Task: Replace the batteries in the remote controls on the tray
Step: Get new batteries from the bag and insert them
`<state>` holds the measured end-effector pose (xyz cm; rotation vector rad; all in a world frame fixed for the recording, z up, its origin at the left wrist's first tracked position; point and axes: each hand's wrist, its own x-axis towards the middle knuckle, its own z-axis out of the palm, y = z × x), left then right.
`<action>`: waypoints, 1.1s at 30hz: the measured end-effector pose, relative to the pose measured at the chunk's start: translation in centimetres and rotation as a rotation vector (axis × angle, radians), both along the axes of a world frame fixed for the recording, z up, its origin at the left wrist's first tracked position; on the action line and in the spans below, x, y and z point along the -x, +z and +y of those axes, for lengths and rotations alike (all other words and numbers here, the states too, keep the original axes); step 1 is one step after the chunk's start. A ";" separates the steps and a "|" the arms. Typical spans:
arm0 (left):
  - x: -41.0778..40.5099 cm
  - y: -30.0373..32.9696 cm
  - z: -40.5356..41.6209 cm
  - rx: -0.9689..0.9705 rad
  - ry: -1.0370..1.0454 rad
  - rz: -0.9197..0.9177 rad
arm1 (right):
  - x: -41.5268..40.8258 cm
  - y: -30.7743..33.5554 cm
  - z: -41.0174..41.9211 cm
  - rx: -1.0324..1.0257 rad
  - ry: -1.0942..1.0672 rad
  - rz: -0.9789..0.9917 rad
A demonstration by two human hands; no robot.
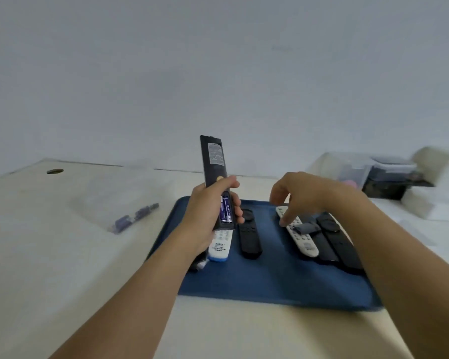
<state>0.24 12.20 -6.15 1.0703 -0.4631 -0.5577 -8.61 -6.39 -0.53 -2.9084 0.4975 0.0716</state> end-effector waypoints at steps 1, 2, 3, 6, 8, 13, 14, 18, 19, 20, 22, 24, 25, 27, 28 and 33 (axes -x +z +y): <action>0.6 0.0 -1.2 0.002 -0.024 0.009 | 0.8 0.0 -0.7 0.026 -0.030 -0.005; 1.2 0.0 -2.1 0.006 -0.051 0.024 | 1.6 -0.1 -1.5 0.036 -0.057 -0.003; 1.9 0.1 -3.3 0.012 -0.085 0.048 | 2.7 -0.3 -2.4 0.032 -0.078 0.008; 3.4 0.1 -5.5 0.034 -0.175 0.101 | 4.6 -1.6 -4.1 0.025 -0.087 0.054; 3.8 -0.6 -6.2 0.037 -0.212 0.100 | 5.0 -2.7 -4.4 0.030 -0.080 0.048; 2.7 -2.3 -6.0 -0.022 -0.171 0.021 | 4.7 -4.4 -5.3 0.009 -0.031 -0.014; 2.6 -2.3 -6.0 -0.021 -0.163 0.032 | 4.8 -4.5 -5.5 0.004 -0.026 -0.031; 2.4 -2.2 -6.1 -0.004 -0.107 0.109 | 5.8 -3.8 -5.4 -0.026 -0.002 -0.143; 2.5 -2.3 -6.3 0.000 -0.085 0.125 | 6.3 -3.2 -5.1 -0.051 -0.021 -0.236; 2.5 -2.3 -6.6 0.009 -0.061 0.147 | 6.6 -2.7 -4.6 -0.107 -0.040 -0.350; 2.7 -2.2 -6.9 0.041 -0.005 0.203 | 6.6 -2.0 -2.5 -0.313 -0.025 -0.522; 2.9 -2.0 -7.0 0.049 0.044 0.239 | 5.8 -2.7 0.4 -0.502 0.011 -0.582; 3.1 -1.8 -6.9 0.055 0.049 0.242 | 5.2 -3.5 1.5 -0.532 0.003 -0.614; 3.1 -1.5 -6.7 0.091 0.017 0.249 | 4.2 -5.0 2.8 -0.505 -0.041 -0.700; 3.0 -1.4 -6.7 0.107 -0.003 0.262 | 4.0 -5.4 2.9 -0.469 -0.064 -0.730; 2.8 -0.9 -6.6 0.116 0.005 0.326 | 3.9 -6.7 3.3 -0.494 -0.072 -0.864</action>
